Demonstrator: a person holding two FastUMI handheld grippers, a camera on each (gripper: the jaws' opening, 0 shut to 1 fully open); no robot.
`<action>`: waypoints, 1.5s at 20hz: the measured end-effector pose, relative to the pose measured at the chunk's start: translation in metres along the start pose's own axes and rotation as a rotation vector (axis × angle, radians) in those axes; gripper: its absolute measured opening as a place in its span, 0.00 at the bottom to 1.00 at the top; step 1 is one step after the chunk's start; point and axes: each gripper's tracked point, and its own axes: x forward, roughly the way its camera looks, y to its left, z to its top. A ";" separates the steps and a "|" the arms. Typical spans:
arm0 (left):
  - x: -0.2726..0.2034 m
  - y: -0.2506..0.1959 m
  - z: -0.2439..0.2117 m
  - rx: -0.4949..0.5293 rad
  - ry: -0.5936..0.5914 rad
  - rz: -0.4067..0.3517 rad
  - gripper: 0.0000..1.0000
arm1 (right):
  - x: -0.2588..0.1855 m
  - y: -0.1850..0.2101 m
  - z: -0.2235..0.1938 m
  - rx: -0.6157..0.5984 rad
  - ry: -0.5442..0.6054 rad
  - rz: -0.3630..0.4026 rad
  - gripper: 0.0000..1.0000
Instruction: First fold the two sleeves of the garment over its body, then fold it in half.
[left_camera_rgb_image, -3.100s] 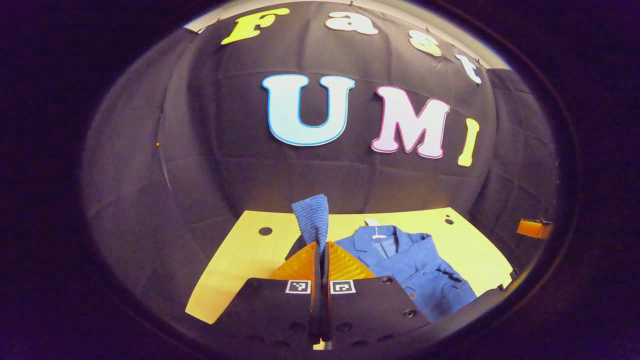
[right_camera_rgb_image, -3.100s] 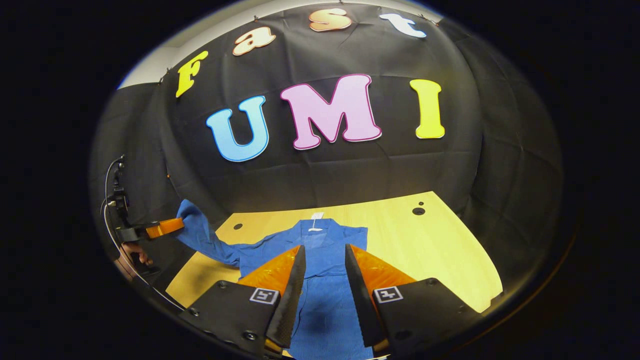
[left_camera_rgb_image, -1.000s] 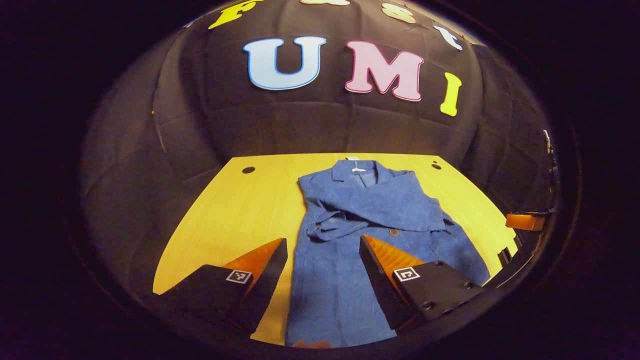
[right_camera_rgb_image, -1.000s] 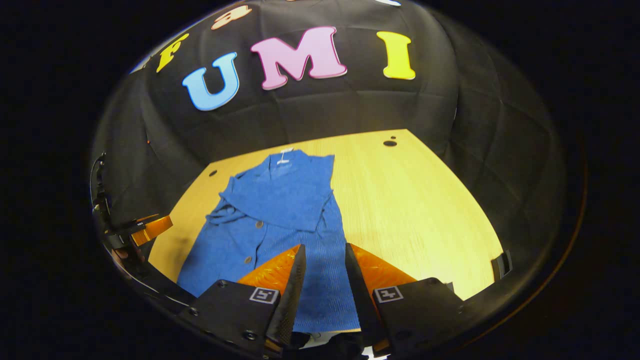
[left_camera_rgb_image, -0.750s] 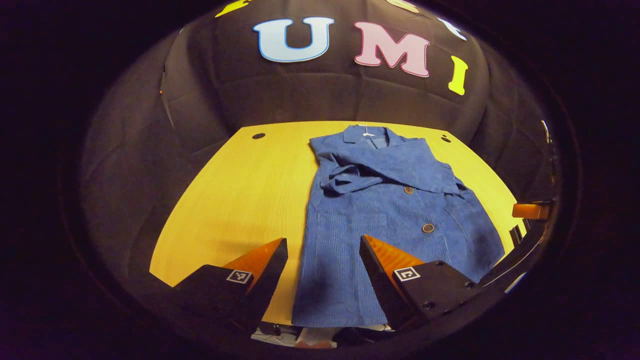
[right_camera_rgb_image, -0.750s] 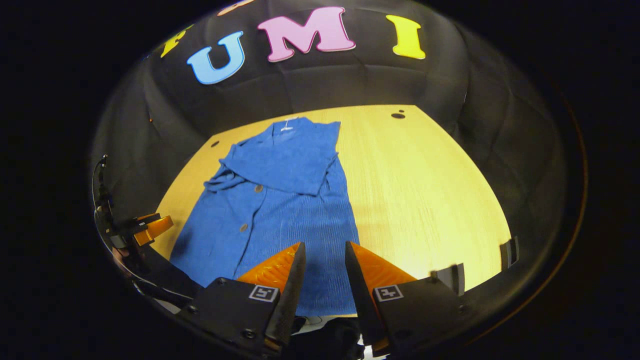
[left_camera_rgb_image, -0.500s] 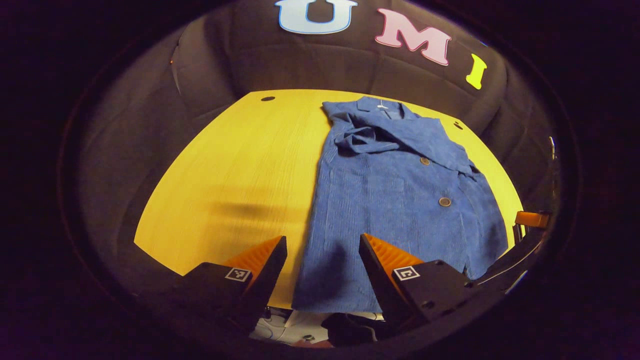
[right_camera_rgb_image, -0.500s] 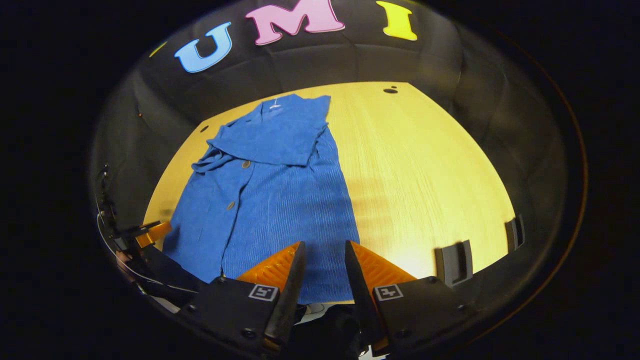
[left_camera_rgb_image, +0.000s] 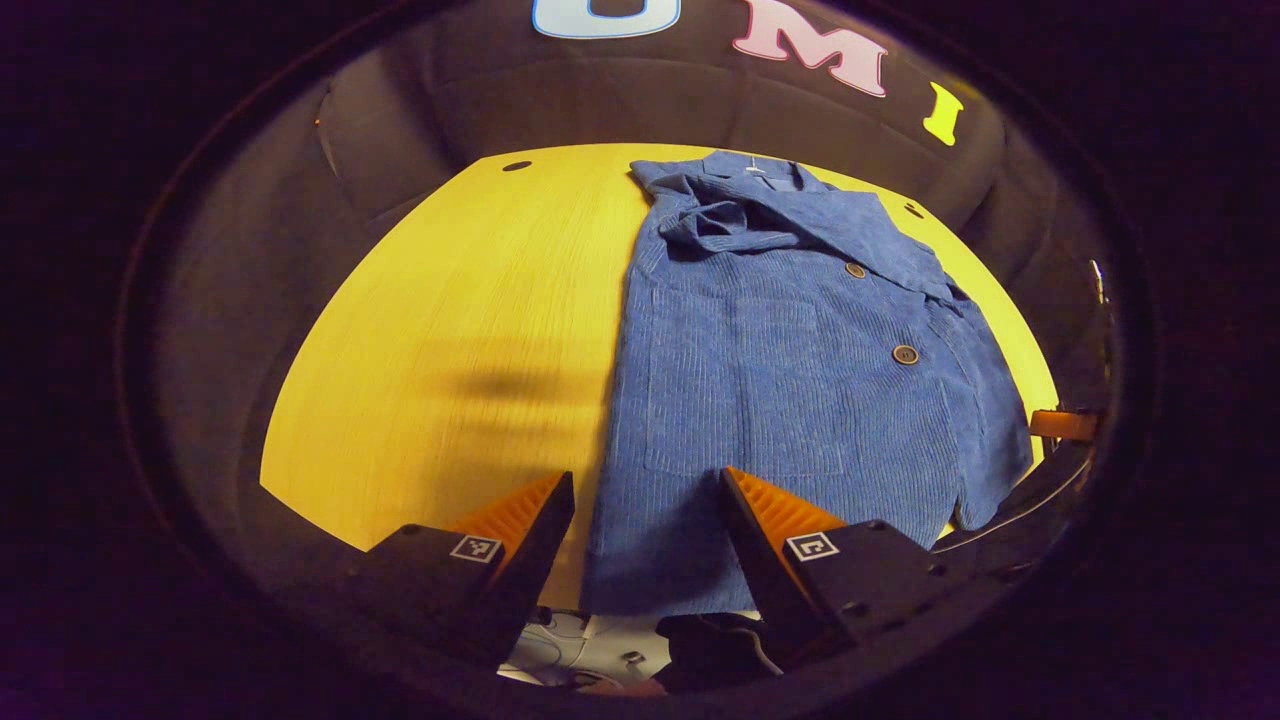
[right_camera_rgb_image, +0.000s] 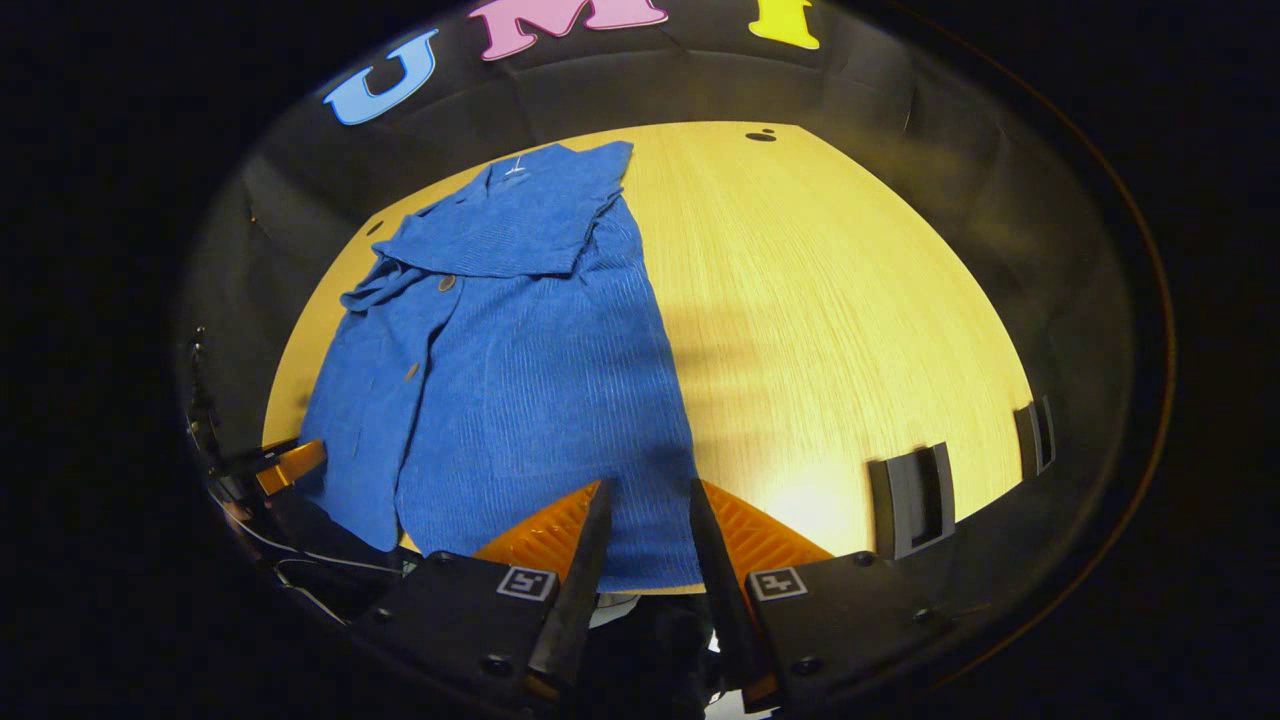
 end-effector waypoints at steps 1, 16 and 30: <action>0.000 -0.002 0.001 0.008 0.002 -0.001 0.86 | 0.002 -0.002 -0.002 -0.007 0.011 -0.008 0.48; 0.001 -0.016 0.006 0.037 0.060 -0.014 0.83 | 0.014 0.001 -0.015 0.016 0.120 0.005 0.73; -0.002 -0.021 0.006 0.032 0.098 -0.013 0.82 | 0.018 0.006 -0.022 -0.068 0.245 -0.081 0.80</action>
